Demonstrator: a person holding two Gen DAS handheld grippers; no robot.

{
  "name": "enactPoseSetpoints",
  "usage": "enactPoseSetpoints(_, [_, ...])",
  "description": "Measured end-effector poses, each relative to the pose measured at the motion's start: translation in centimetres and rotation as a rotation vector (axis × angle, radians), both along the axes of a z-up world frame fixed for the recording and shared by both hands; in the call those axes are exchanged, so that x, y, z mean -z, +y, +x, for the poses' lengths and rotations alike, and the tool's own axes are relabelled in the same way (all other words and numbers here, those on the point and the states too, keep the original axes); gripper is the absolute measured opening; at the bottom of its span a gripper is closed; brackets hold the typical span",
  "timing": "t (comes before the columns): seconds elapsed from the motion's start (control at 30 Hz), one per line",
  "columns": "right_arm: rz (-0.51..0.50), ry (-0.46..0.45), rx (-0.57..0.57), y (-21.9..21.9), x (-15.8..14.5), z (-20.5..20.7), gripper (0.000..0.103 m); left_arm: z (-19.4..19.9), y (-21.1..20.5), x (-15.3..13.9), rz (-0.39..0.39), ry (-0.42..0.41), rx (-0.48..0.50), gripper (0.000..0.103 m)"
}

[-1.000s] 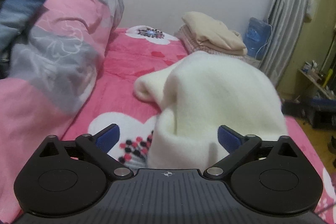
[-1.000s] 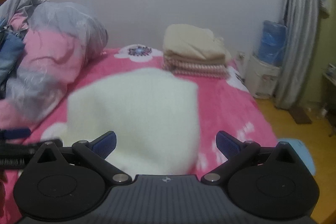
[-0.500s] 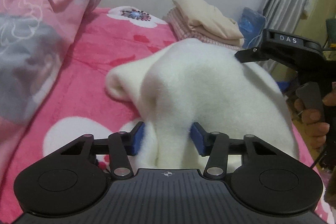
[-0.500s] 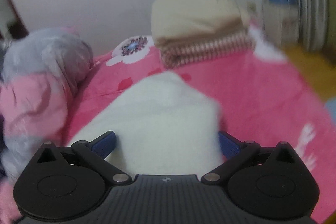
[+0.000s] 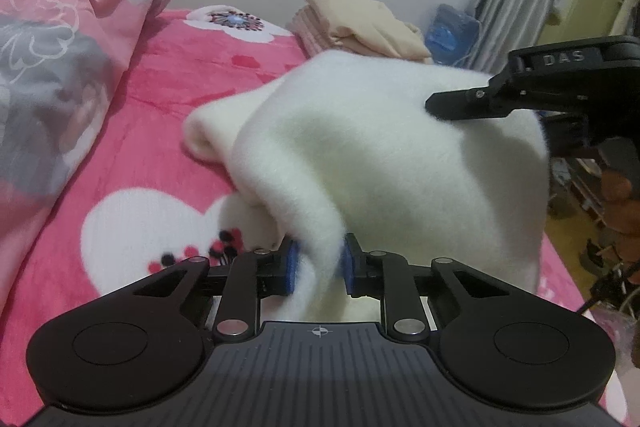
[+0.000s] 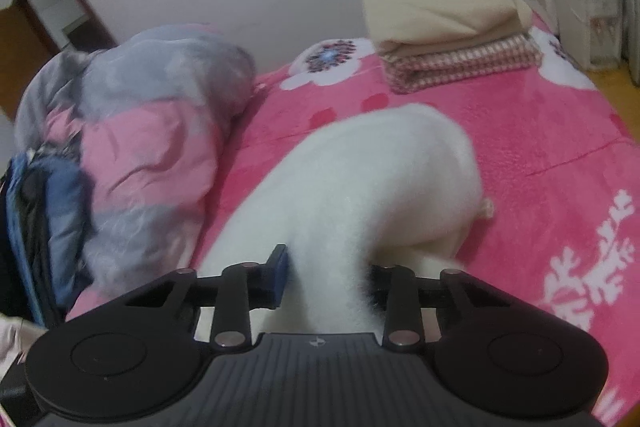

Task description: Fold clothes

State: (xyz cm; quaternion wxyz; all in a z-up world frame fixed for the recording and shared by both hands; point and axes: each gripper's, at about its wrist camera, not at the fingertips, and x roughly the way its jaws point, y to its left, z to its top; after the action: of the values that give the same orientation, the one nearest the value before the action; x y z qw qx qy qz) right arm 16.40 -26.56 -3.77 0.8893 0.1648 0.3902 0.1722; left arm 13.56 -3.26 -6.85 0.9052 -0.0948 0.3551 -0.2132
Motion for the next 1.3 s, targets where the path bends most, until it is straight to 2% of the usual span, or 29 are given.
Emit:
enactPoseSetpoints(0.23, [-0.035, -0.062, -0.055, 1.0, -2.2, -8.3, 0.028, -4.5, 1.1, -0.7, -0.025, 0.035, 0.079, 0.020])
enactPoseSetpoints(0.4, [-0.087, -0.074, -0.115, 2.3, -2.2, -14.0, 0.026, -8.1, 2.4, -0.4, -0.012, 0.076, 0.124, 0.020])
enactPoseSetpoints(0.5, [-0.094, -0.062, -0.134, 2.9, -1.7, -16.8, 0.026, -9.8, 4.0, -0.8, -0.022, 0.121, 0.120, 0.021])
enactPoseSetpoints(0.6, [-0.108, -0.055, -0.145, 3.4, -1.2, -19.3, 0.025, -11.0, 6.0, -2.5, -0.042, 0.125, 0.079, 0.021])
enactPoseSetpoints(0.77, [-0.169, -0.091, -0.116, 4.3, -1.1, -21.3, 0.025, -11.9, 9.4, -6.2, -0.045, 0.033, -0.010, 0.025])
enactPoseSetpoints(0.87, [-0.249, -0.127, -0.166, 6.4, -1.0, -22.9, 0.025, -11.3, 9.1, -7.6, -0.019, -0.002, 0.006, 0.035])
enactPoseSetpoints(0.93, [-0.288, -0.140, -0.246, 8.1, -0.8, -24.5, 0.025, -10.9, 8.0, -8.2, -0.007, -0.024, 0.035, 0.046])
enactPoseSetpoints(0.97, [-0.305, -0.144, -0.288, 8.9, -0.6, -25.4, 0.025, -10.8, 7.5, -8.2, -0.005, -0.032, 0.048, 0.059])
enactPoseSetpoints(1.0, [-0.322, -0.149, -0.329, 9.7, -0.5, -26.2, 0.024, -10.7, 6.8, -7.9, 0.001, -0.035, 0.063, 0.066])
enactPoseSetpoints(1.03, [-0.325, -0.146, -0.369, 10.2, -0.3, -27.1, 0.024, -10.6, 6.1, -7.4, 0.011, -0.037, 0.079, 0.067])
enactPoseSetpoints(1.1, [-0.313, -0.128, -0.435, 10.7, 0.0, -28.7, 0.023, -10.6, 4.3, -6.1, 0.069, -0.017, 0.111, 0.067])
enactPoseSetpoints(1.17, [-0.289, -0.105, -0.443, 9.9, -0.2, -29.7, 0.023, -10.9, 3.1, -4.7, 0.119, 0.003, 0.124, 0.067])
enactPoseSetpoints(1.23, [-0.220, -0.090, -0.406, 7.7, -1.1, -30.0, 0.023, -11.6, 2.5, -4.4, 0.155, -0.028, 0.124, 0.067])
enactPoseSetpoints(1.3, [-0.116, -0.093, -0.328, 4.5, -2.7, -29.8, 0.025, -12.0, 2.7, -4.3, 0.156, -0.027, 0.117, 0.067])
